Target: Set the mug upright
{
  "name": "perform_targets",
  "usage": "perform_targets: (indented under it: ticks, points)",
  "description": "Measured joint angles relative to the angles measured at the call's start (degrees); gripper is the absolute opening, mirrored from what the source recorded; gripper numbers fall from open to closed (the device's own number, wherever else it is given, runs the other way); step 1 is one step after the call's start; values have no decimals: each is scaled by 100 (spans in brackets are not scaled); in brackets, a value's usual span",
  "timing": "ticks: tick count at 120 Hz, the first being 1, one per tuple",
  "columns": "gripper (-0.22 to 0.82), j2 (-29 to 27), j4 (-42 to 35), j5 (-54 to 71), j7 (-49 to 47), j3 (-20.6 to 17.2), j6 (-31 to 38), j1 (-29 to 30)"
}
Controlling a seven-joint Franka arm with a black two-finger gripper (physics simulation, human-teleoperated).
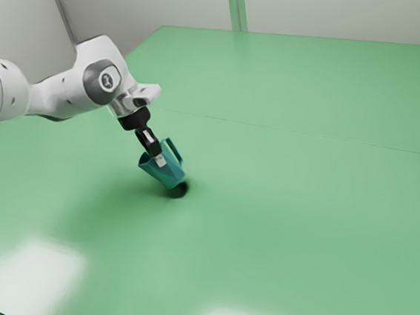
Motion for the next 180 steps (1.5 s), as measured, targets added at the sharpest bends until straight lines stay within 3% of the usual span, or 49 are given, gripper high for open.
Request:
perform_targets:
  ticks: [23,52,131,158,180]
  points:
    - [-18,-551,-572,979,-691,-286,331,-58]
    - [-18,-1078,-1265,1303,-1380,-434,611,-104]
    - [-18,-779,-1342,1472,-2496,-611,79,-59]
    - [28,-760,-1328,1471,-2672,-615,40,-140]
    - [47,-1026,-1307,1471,-2766,-677,23,-124]
